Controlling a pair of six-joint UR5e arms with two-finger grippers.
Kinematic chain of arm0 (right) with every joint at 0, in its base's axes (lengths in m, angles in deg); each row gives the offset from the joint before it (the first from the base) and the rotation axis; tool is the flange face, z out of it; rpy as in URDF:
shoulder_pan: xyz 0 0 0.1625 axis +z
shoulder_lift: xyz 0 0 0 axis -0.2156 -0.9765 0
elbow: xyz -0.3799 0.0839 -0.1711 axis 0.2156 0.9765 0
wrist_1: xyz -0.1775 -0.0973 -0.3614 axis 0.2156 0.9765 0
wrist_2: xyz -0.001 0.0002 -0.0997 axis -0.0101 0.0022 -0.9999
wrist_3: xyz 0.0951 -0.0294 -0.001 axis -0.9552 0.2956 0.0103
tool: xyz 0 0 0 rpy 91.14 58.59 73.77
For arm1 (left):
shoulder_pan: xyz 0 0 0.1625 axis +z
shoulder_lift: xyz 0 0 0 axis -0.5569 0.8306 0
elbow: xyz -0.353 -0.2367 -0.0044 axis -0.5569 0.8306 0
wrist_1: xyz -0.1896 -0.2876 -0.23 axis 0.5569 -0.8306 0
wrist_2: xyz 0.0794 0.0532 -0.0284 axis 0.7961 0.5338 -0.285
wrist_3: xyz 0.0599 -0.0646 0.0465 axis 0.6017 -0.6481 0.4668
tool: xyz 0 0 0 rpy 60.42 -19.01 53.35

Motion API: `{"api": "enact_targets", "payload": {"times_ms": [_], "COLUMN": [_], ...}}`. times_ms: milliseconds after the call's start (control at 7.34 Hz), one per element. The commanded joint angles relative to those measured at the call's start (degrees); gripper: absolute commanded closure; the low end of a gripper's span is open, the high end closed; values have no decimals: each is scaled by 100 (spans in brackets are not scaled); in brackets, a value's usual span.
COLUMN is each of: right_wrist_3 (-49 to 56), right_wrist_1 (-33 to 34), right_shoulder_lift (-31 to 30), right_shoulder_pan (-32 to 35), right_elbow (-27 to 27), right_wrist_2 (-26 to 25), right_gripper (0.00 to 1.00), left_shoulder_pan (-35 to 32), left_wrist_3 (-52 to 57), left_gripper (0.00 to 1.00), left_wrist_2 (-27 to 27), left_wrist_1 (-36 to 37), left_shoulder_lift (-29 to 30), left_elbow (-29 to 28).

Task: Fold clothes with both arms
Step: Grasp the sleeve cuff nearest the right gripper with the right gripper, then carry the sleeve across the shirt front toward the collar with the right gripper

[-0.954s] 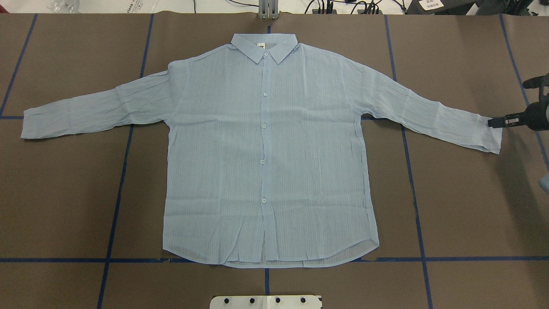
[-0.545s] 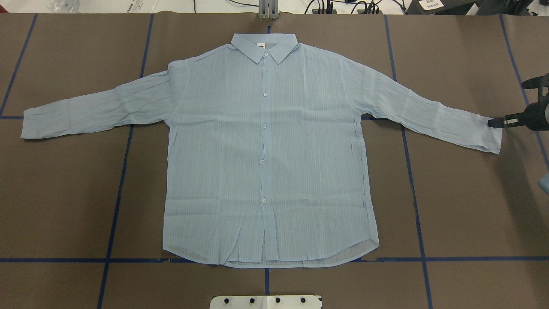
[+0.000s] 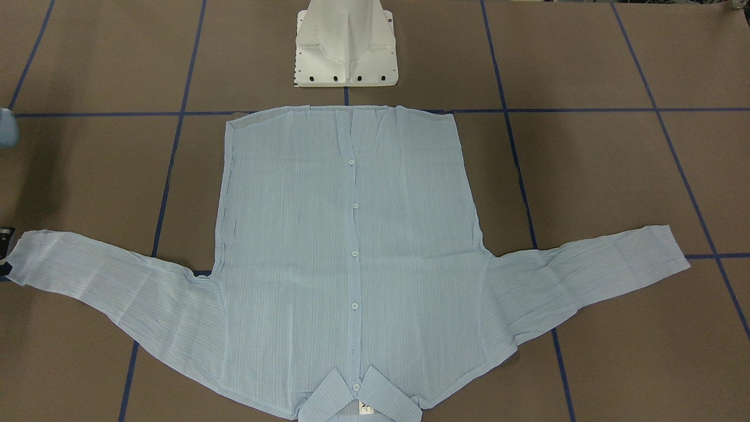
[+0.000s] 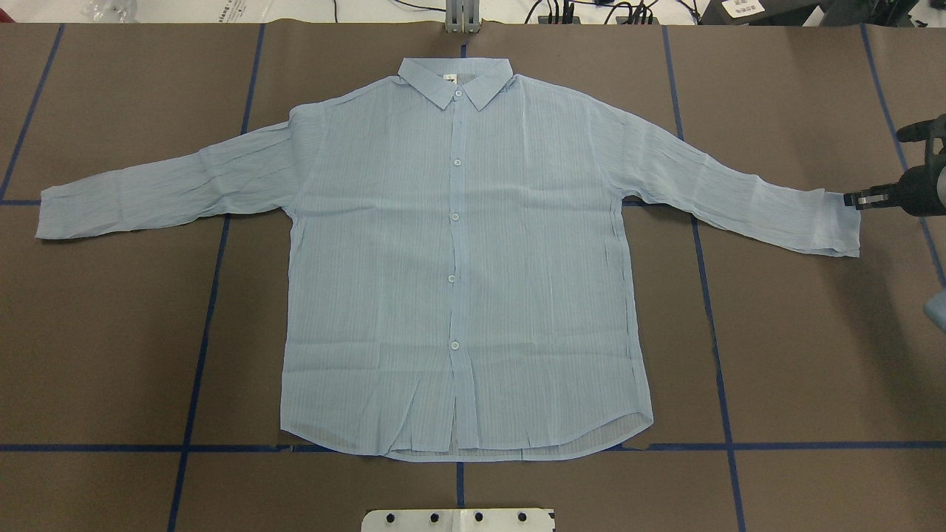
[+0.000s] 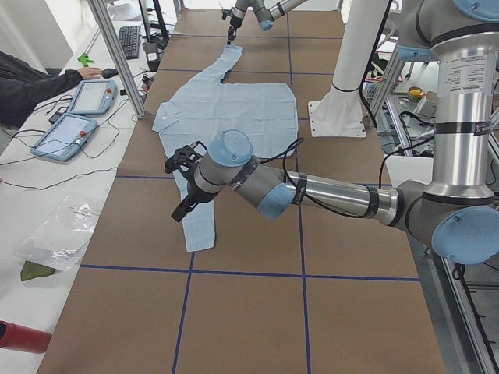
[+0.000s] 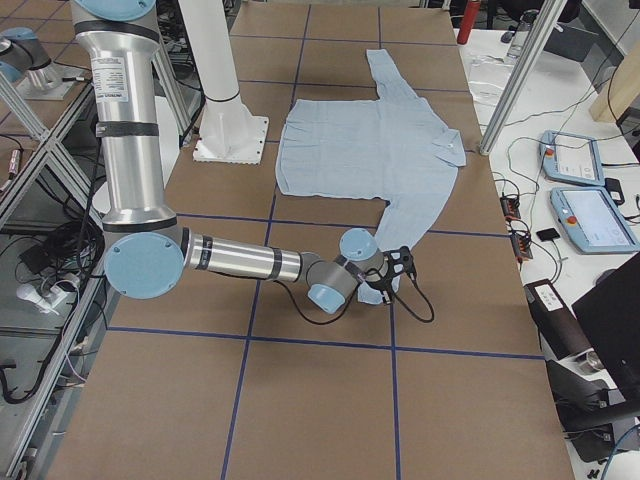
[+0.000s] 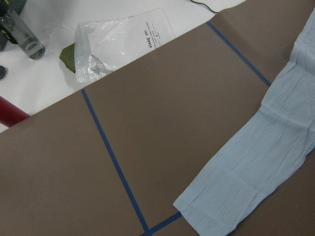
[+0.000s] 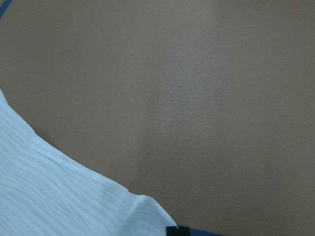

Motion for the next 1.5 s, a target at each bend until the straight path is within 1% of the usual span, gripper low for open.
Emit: {"api": "enact_targets", "payload": {"times_ms": [0, 136, 273, 409, 545, 681, 818, 954, 1090, 1226, 1363], "right_wrist_3": [-182, -295, -940, -1599, -2206, -2795, -3280, -3615, -3732, -3741, -3742], "right_wrist_1": [422, 886, 1447, 2045, 2703, 3745, 4817, 5176, 5153, 5110, 4674], "right_shoulder_lift": [321, 585, 779, 1138, 1629, 2460, 3304, 3843, 4231, 4627, 4987], "right_shoulder_pan": [4, 4, -57, -449, -1027, -1651, -2048, -2270, -2481, -2640, -2807], "right_elbow": [-520, -818, -1274, -1731, -1935, -1868, -1789, -1640, -1412, -1079, -650], "right_wrist_2": [-19, -80, -289, -753, -1566, -2401, -3080, -3226, -3566, -3996, -4192], "right_gripper": [100, 100, 100, 100, 100, 100, 100, 100, 100, 100, 100], "left_shoulder_pan": [0, 0, -9, 0, 0, 0, 0, 0, 0, 0, 0], "left_wrist_3": [-3, -3, -3, -3, -12, -21, -21, -30, -30, -38, -38], "left_gripper": [0, 0, 0, 0, 0, 0, 0, 0, 0, 0, 0], "left_wrist_2": [0, 0, -9, 0, -9, -9, -9, 0, -9, -9, 0], "left_wrist_1": [-24, -24, -24, -24, -24, -24, -24, -24, -24, -24, -24], "left_shoulder_lift": [-28, -28, -28, -28, -19, -19, -11, -11, -19, -11, -19], "left_elbow": [11, 11, 20, 20, 11, 2, -24, -24, -33, -33, -33]}}
